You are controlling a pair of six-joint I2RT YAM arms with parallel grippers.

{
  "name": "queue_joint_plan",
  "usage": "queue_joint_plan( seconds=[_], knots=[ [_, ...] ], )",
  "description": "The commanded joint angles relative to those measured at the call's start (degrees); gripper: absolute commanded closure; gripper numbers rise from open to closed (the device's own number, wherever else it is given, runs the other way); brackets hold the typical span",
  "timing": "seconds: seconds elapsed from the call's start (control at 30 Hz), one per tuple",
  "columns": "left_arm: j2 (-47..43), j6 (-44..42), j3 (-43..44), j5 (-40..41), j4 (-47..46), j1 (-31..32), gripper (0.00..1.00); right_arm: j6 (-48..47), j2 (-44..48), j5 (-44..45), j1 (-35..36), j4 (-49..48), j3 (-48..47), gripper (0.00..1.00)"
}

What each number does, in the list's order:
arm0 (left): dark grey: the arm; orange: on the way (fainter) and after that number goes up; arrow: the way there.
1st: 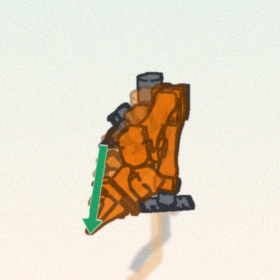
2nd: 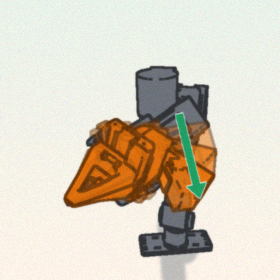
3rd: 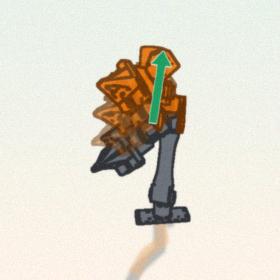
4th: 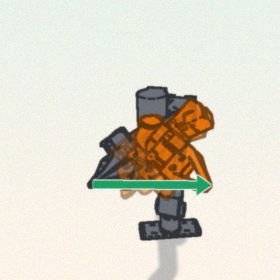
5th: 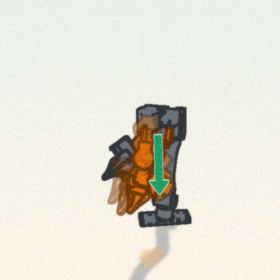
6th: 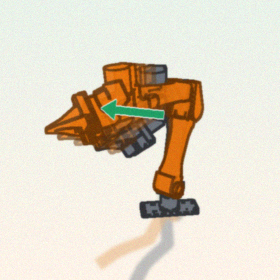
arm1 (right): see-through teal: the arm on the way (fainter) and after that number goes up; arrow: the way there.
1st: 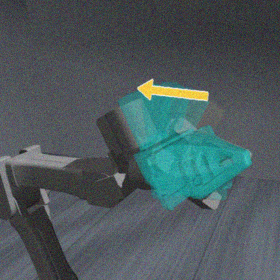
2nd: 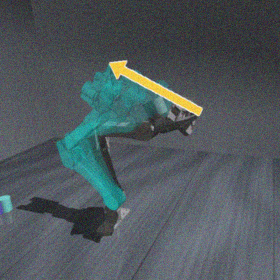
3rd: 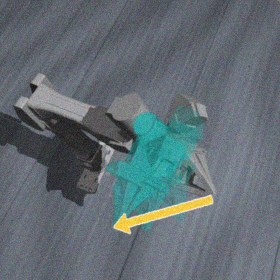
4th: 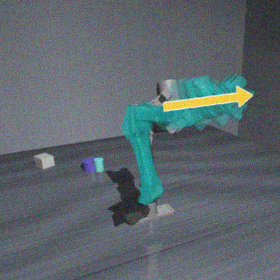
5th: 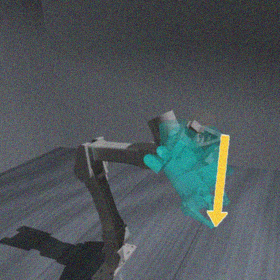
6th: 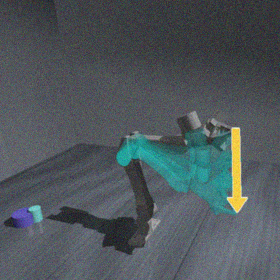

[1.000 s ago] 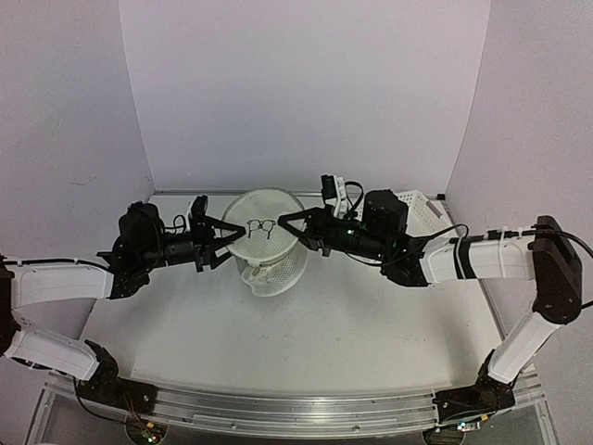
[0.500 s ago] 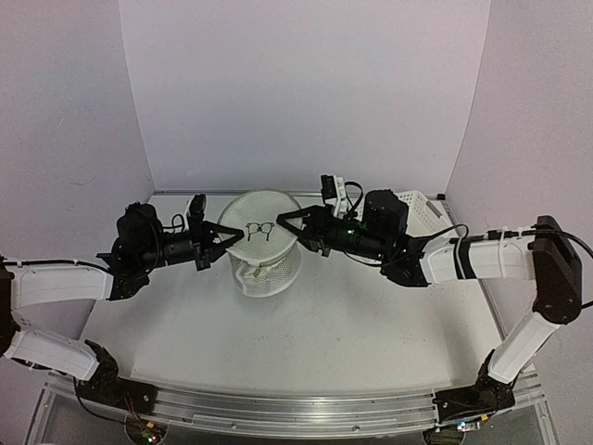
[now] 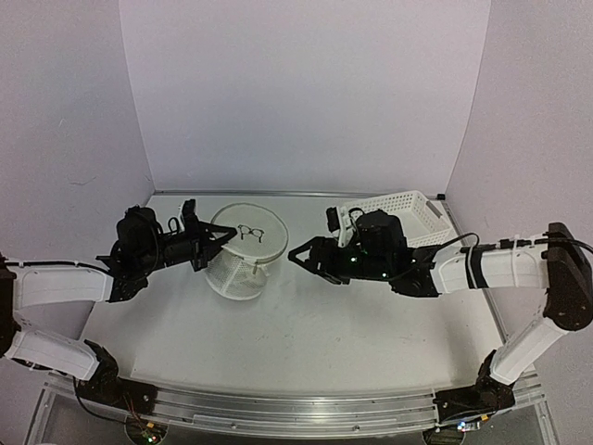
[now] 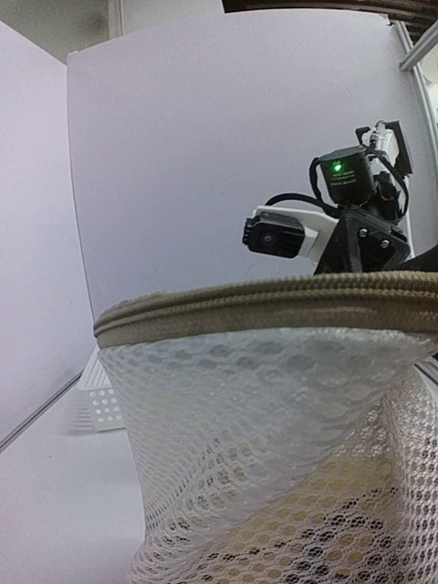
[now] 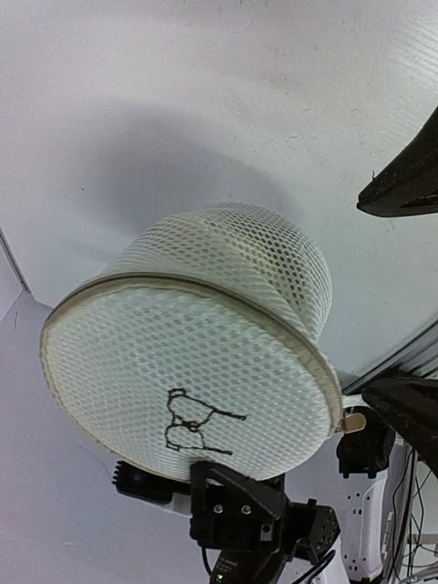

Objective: Unzip the laundry bag and remove the bra
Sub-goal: Pick up the zipper from the laundry bag.

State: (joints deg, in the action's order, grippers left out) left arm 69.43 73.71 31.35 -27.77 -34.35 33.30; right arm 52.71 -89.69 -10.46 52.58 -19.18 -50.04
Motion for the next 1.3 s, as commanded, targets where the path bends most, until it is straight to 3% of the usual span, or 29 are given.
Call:
queue_joint_plan(
  seconds=[0.0, 0.3, 0.57, 1.27],
  knots=[
    [1.1, 2.1, 0.1, 3.3, -2.3, -0.1, 1.0, -5.7, 5.2, 6.3, 3.3, 10.4, -4.4, 0.37],
    [3.2, 0.8, 0.3, 6.3, 0.3, -0.2, 1.0, -6.0, 4.7, 7.7, 8.6, 14.7, -10.9, 0.36],
    [3.0, 0.6, 0.4, 7.3, 1.7, -0.1, 1.0, -3.9, -2.1, 5.5, 10.5, 15.1, -17.4, 0.38],
    [2.7, 0.8, 0.4, 6.0, 2.4, -0.1, 1.0, -2.9, -13.0, 5.0, 10.8, 14.8, -23.9, 0.44]
  ],
)
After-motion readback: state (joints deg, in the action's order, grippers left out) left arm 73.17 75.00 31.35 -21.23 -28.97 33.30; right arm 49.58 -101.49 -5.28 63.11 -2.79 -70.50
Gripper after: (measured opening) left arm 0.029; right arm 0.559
